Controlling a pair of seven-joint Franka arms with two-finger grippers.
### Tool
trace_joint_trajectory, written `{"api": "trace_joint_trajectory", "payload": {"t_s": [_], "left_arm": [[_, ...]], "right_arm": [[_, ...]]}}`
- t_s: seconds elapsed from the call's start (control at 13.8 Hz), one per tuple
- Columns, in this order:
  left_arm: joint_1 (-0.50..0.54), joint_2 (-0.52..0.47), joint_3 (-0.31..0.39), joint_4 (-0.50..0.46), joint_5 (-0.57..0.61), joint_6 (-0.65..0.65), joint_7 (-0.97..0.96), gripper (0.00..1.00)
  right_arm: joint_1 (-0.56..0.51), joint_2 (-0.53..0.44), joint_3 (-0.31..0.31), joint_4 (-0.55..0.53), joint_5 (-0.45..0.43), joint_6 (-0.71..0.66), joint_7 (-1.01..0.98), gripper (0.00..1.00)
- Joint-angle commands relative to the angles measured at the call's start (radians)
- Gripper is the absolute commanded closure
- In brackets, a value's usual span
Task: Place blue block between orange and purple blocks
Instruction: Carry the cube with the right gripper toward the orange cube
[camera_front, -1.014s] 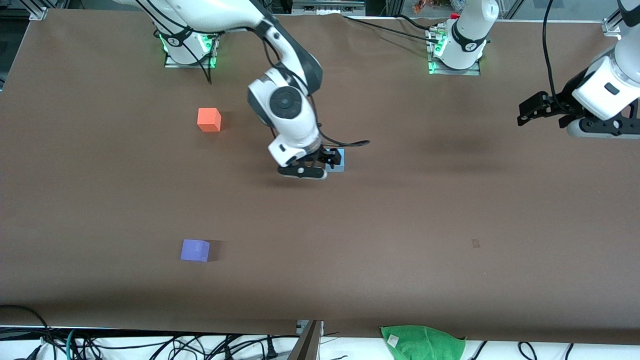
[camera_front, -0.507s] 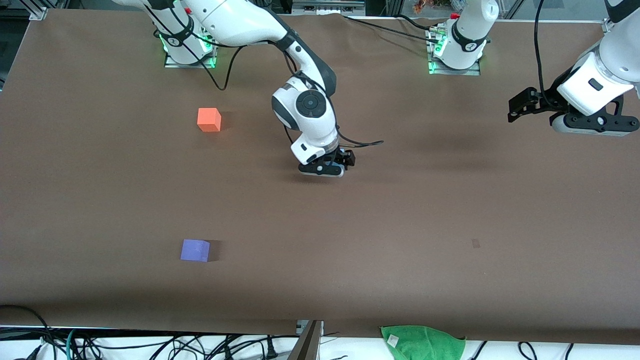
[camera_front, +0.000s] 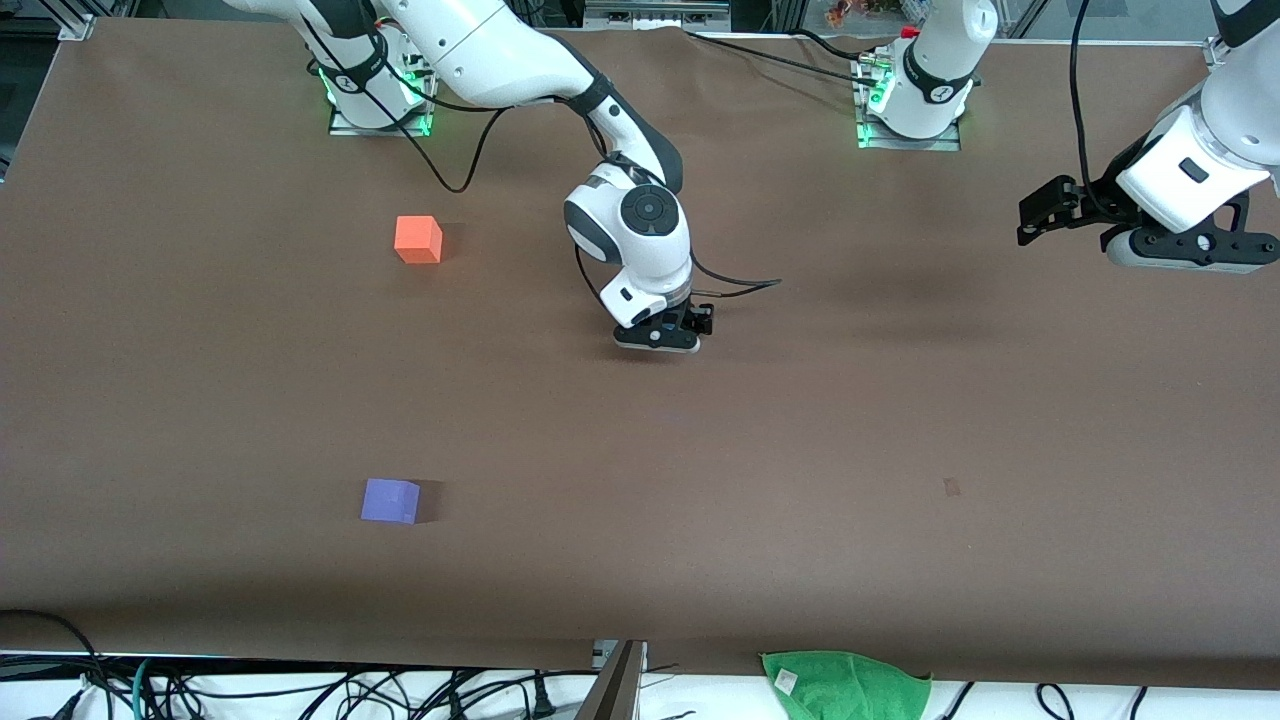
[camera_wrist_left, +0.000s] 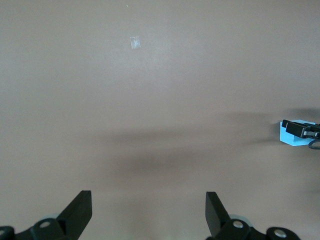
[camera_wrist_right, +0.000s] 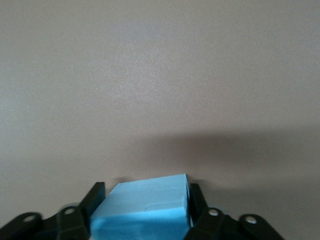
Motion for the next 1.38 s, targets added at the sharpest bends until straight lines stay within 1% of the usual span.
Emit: {"api": "trace_joint_trajectory", "payload": {"t_s": [0.0, 0.07, 0.22, 0.29, 0.51, 0.65, 0.72, 0.87, 1.09, 1.23, 1.3], "left_arm": [[0.006, 0.006, -0.002, 0.014, -0.007, -0.012, 0.013, 0.0], [0.006, 0.006, -0.002, 0.014, -0.007, -0.012, 0.012, 0.0], [0.006, 0.006, -0.002, 0.016, -0.007, -0.012, 0.012, 0.0], [0.006, 0.006, -0.002, 0.016, -0.007, -0.012, 0.01, 0.0], [0.006, 0.006, -0.004, 0.016, -0.007, -0.012, 0.01, 0.0], [0.006, 0.006, -0.004, 0.016, -0.007, -0.012, 0.013, 0.0], [0.006, 0.006, -0.004, 0.016, -0.007, -0.012, 0.013, 0.0], [0.006, 0.006, -0.004, 0.016, -0.007, -0.012, 0.013, 0.0], [0.006, 0.007, -0.004, 0.022, -0.007, -0.021, 0.013, 0.0], [0.006, 0.007, -0.004, 0.024, -0.007, -0.023, 0.012, 0.0], [0.006, 0.007, -0.004, 0.024, -0.007, -0.023, 0.013, 0.0]], "right_arm": [[0.008, 0.005, -0.011, 0.028, -0.015, -0.011, 0.007, 0.73], [-0.002, 0.002, -0.011, 0.028, -0.019, -0.019, 0.0, 0.84], [-0.023, -0.01, -0.011, 0.027, -0.016, -0.045, -0.046, 0.85], [-0.038, -0.031, -0.012, 0.022, -0.012, -0.063, -0.083, 0.85], [-0.159, -0.123, -0.008, 0.015, 0.002, -0.187, -0.254, 0.84], [-0.234, -0.174, -0.006, 0.006, 0.089, -0.264, -0.394, 0.84], [-0.255, -0.194, -0.011, -0.011, 0.119, -0.293, -0.461, 0.84], [-0.322, -0.241, -0.011, -0.079, 0.127, -0.301, -0.554, 0.84], [-0.412, -0.313, -0.014, -0.213, 0.131, -0.298, -0.672, 0.84], [-0.448, -0.363, -0.047, -0.301, 0.13, -0.269, -0.71, 0.84], [-0.453, -0.383, -0.075, -0.348, 0.13, -0.236, -0.726, 0.84]]}}
